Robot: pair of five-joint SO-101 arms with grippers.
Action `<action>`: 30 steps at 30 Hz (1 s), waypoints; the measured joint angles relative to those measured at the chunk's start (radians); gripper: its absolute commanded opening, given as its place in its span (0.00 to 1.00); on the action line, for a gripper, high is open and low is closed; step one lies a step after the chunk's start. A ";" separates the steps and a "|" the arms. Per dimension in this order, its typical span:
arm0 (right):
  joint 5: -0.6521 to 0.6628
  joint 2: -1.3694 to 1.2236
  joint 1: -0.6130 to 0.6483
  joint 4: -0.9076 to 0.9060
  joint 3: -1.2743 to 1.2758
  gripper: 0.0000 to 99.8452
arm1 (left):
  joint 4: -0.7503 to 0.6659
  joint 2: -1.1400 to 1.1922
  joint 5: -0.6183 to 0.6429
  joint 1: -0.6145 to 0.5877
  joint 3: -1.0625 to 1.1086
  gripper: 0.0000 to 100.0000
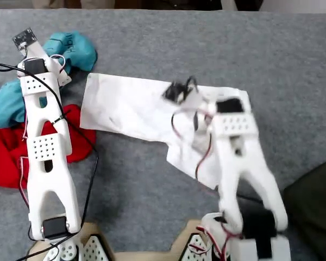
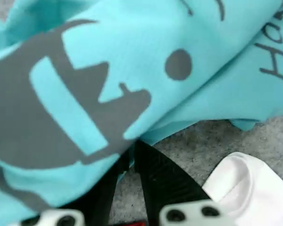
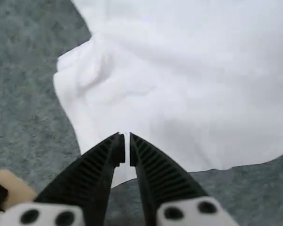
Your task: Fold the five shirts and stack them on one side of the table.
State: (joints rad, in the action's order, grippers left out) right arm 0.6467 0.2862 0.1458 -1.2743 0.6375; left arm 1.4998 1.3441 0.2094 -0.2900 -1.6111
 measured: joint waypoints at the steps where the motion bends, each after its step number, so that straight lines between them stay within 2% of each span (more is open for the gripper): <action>1: 0.000 0.034 0.011 0.008 0.052 0.15 | 0.000 0.000 0.000 0.000 0.000 0.04; 10: 0.003 0.186 0.063 0.023 0.299 0.15 | 0.000 0.000 0.000 0.000 0.000 0.04; 17: 0.003 0.189 0.083 0.060 0.341 0.20 | 0.000 0.005 0.000 0.000 0.000 0.04; 30: 0.003 0.058 0.120 0.196 0.364 0.20 | 0.000 0.005 -0.002 0.014 0.000 0.04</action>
State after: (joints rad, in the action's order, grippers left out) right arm 0.6498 0.3445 0.2654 -1.0779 1.0012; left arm 1.4998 1.3487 0.2079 -0.2762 -1.6111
